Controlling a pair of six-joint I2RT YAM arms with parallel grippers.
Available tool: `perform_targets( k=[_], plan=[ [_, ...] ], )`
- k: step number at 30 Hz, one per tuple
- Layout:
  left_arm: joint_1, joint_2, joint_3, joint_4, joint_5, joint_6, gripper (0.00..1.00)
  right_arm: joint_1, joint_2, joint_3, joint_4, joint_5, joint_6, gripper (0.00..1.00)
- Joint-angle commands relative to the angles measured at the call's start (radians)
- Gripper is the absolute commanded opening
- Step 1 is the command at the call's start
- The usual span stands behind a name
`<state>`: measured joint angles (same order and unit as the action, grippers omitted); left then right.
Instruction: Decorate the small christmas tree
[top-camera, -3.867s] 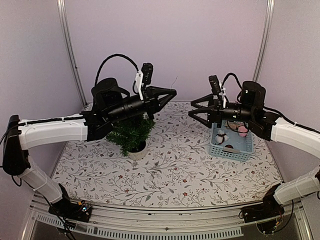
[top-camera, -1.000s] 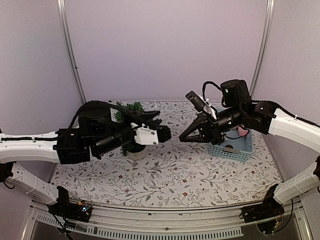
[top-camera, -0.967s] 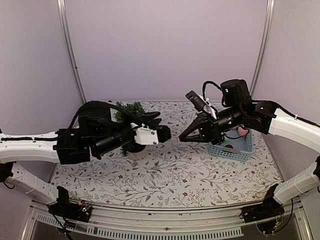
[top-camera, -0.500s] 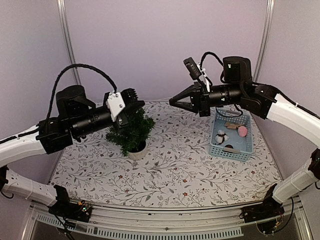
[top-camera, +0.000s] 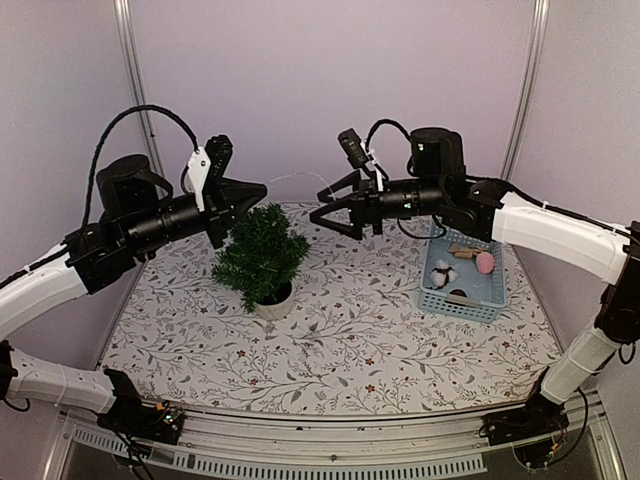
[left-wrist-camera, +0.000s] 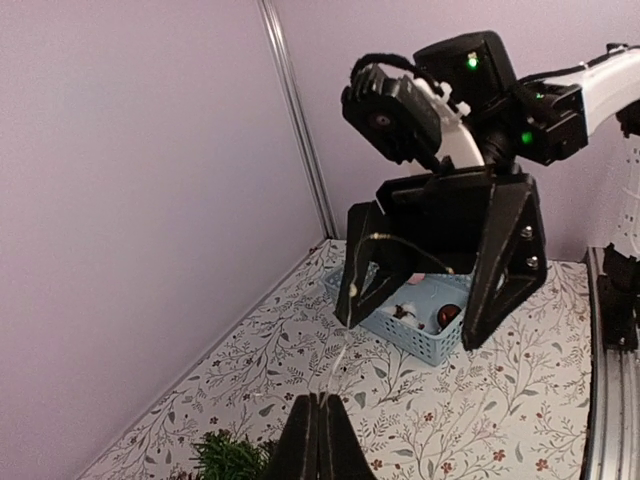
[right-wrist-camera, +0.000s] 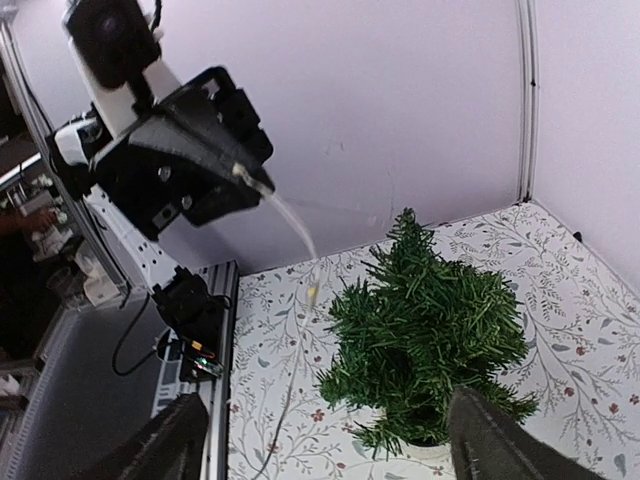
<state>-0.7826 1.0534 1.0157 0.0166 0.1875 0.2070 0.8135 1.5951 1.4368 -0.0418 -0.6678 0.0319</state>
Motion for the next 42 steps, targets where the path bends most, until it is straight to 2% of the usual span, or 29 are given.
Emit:
perform_targets(
  k=[1,6,17,21,25,30,35,38,42],
  plan=[
    [0.066,0.003,0.04,-0.011,0.043,-0.111,0.0,0.006,-0.072,-0.142,0.172,-0.013,0.036,0.94],
    [0.142,-0.003,0.023,0.038,0.105,-0.223,0.0,0.004,-0.112,-0.258,0.265,0.01,0.049,0.92],
    [0.257,-0.053,-0.024,0.105,0.22,-0.392,0.0,0.005,0.003,-0.251,0.459,0.066,0.143,0.74],
    [0.286,-0.07,-0.046,0.119,0.234,-0.424,0.0,0.004,0.051,-0.266,0.542,0.013,0.178,0.73],
    [0.328,-0.073,-0.051,0.126,0.258,-0.458,0.0,0.004,0.064,-0.363,0.668,-0.003,0.171,0.79],
    [0.368,-0.064,-0.045,0.15,0.307,-0.485,0.0,-0.01,0.06,-0.426,0.622,0.073,0.0,0.79],
    [0.385,-0.051,-0.039,0.159,0.334,-0.496,0.0,-0.132,0.063,-0.454,0.521,0.056,-0.18,0.78],
    [0.39,-0.038,-0.031,0.164,0.347,-0.502,0.0,-0.175,0.071,-0.452,0.422,0.1,-0.39,0.79],
    [0.394,-0.014,-0.021,0.177,0.358,-0.509,0.0,-0.182,0.127,-0.423,0.392,0.107,-0.547,0.78]
  ],
)
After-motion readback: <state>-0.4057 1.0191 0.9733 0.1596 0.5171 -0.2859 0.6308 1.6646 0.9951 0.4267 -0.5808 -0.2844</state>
